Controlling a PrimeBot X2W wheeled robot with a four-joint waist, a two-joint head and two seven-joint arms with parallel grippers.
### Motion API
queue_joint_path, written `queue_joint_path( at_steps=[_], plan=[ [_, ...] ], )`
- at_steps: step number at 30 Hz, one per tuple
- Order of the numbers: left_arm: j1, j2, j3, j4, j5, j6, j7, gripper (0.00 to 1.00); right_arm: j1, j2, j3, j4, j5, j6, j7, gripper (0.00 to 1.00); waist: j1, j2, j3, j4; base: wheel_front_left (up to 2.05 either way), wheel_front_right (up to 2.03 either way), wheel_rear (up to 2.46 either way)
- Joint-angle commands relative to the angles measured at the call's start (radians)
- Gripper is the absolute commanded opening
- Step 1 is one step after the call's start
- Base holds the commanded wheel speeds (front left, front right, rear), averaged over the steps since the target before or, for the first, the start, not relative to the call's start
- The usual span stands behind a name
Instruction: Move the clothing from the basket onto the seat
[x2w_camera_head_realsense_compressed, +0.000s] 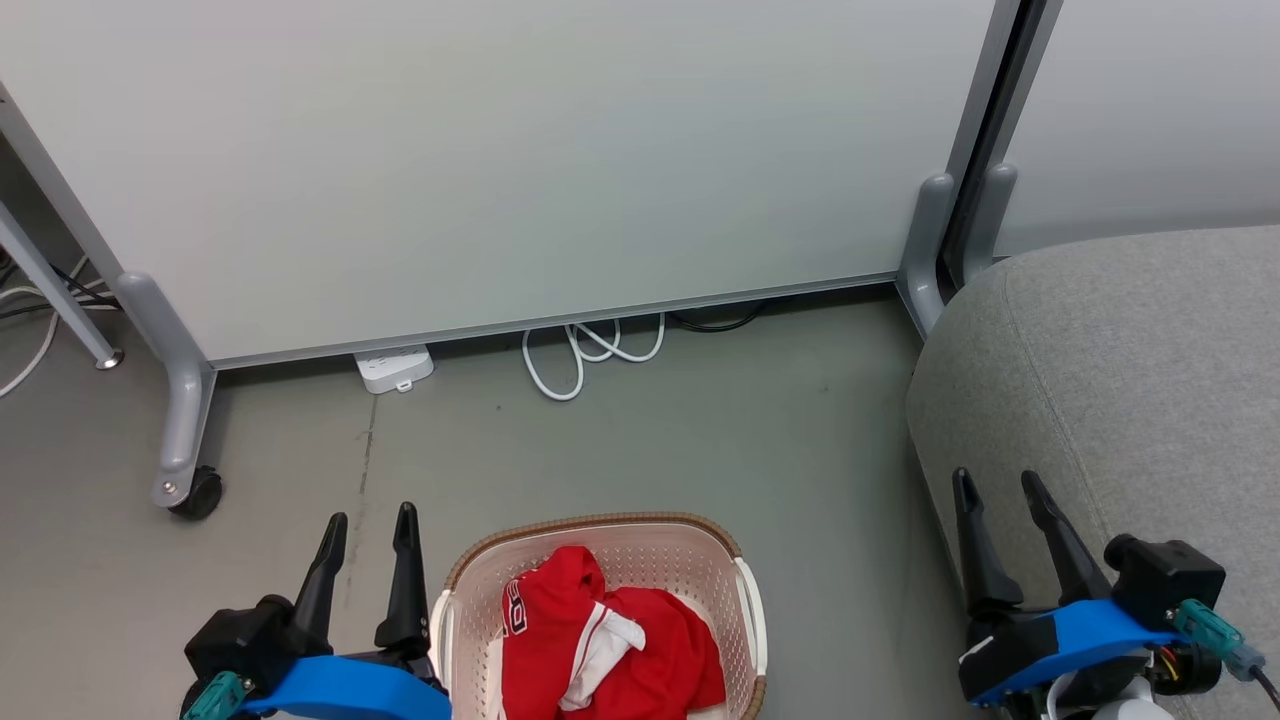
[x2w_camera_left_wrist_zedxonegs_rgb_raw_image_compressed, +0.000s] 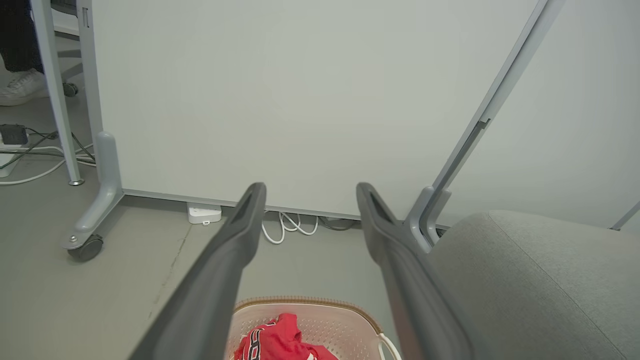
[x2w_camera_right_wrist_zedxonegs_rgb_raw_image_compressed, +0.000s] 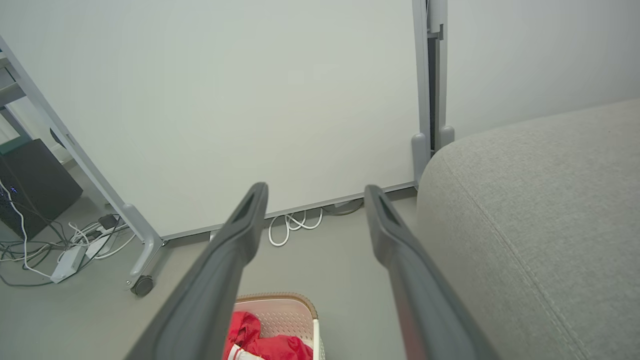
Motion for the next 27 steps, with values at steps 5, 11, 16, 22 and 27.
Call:
queue_joint_path(
  at_steps=[5,11,16,22,27],
  plan=[
    [-0.020,0.007,-0.009,0.000,0.046,0.012,-0.018,1.00,-0.007,-0.005,0.001,-0.010,-0.056,0.000,-0.011,1.00,0.0000,0.0000,0.000,0.000,0.00,0.00,0.00],
    [-0.020,0.007,-0.017,0.004,0.081,0.022,-0.029,1.00,-0.006,-0.005,0.004,-0.013,-0.101,0.000,-0.019,1.00,0.0000,0.0000,0.002,0.001,0.00,0.00,0.00],
    [-0.019,0.007,-0.024,0.006,0.110,0.027,-0.039,1.00,-0.004,-0.005,0.005,-0.016,-0.139,0.000,-0.026,1.00,0.0000,0.0000,0.004,0.002,0.00,0.00,0.00],
    [-0.020,0.007,-0.034,0.005,0.144,0.031,-0.050,1.00,-0.001,-0.005,0.010,-0.022,-0.179,0.000,-0.032,1.00,0.0000,0.0000,0.006,0.004,0.00,0.00,0.00],
    [-0.019,0.008,-0.040,0.007,0.179,0.036,-0.058,1.00,0.002,-0.006,0.013,-0.024,-0.213,0.000,-0.039,1.00,0.0000,0.0000,0.006,0.004,0.00,0.00,0.00]
  ],
)
